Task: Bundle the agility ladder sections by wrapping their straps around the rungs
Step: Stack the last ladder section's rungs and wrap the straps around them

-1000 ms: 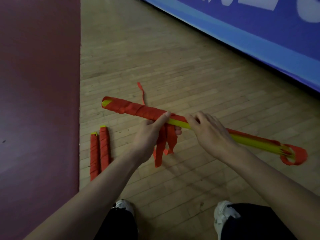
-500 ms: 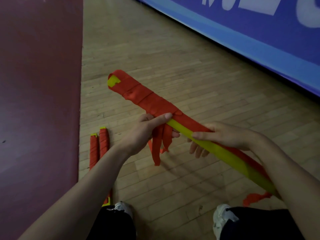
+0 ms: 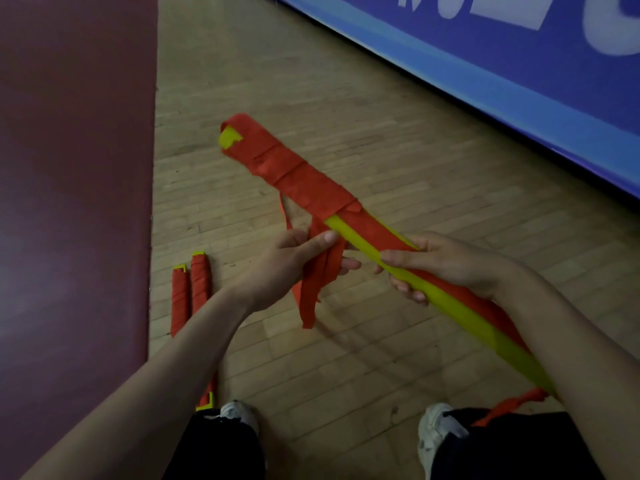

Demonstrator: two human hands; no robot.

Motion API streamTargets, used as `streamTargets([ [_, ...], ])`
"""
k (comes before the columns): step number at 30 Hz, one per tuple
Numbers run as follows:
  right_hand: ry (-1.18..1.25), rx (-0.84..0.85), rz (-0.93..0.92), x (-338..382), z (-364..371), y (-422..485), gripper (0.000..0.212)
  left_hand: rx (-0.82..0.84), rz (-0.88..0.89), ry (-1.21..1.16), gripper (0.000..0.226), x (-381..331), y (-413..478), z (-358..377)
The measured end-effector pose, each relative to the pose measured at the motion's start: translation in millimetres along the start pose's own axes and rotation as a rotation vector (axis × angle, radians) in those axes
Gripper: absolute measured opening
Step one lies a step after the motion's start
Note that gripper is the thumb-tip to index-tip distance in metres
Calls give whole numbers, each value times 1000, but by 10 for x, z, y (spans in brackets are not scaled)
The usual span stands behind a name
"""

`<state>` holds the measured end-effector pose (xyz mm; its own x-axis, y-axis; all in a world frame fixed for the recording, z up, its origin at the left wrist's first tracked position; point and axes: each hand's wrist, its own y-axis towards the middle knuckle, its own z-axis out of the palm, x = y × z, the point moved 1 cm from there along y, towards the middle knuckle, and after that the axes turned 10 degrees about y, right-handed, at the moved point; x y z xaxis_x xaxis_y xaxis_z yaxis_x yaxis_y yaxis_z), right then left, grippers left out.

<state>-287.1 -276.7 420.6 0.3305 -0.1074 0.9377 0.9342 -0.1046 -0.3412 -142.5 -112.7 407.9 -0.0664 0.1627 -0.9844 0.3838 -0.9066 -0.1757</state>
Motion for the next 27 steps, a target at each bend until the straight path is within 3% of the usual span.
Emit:
streamTargets([
  [9,-39,-118,-77,-36,-127,20,33,35,-123,-53,25,-1,-3,117],
  [12,-117,-223,-100,-97,-112,83,17,64,-174,-91,26,14,-1,157],
  [16,-523,-330,-180,-140,-83,107,8,59,-185,-116,24,40,-7,212],
  [20,-1088,-451,-185,-191,23,146,34,17,-167,-166,22,67,2,222],
  [27,-1314,-447,-231,-355,53,239,39,-41,-136,-182,20,123,-23,263],
])
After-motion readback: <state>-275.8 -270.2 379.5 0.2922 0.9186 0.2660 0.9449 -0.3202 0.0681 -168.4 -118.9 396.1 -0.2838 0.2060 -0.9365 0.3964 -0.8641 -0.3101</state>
